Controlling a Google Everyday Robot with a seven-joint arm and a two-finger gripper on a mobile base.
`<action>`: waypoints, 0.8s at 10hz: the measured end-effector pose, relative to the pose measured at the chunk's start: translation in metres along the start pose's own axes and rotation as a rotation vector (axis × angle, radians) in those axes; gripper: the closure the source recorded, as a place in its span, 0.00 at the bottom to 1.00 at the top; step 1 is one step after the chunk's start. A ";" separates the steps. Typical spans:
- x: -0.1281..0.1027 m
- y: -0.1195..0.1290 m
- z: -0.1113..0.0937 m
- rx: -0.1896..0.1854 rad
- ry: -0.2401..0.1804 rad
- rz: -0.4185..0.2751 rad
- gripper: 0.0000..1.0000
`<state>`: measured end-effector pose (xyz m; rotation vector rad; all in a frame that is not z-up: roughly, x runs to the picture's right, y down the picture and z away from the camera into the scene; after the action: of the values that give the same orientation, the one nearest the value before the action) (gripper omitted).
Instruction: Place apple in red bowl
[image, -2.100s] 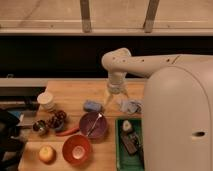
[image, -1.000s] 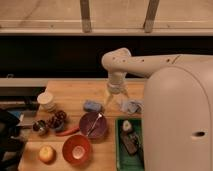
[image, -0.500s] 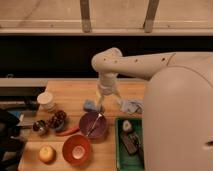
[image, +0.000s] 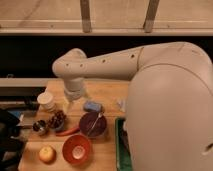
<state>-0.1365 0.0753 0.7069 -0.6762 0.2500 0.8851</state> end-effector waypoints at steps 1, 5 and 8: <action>0.001 -0.003 0.000 0.006 0.002 0.003 0.20; 0.002 -0.005 0.000 0.009 0.004 0.004 0.20; 0.001 0.010 0.004 -0.005 0.005 -0.027 0.20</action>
<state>-0.1443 0.0829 0.7056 -0.6850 0.2424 0.8589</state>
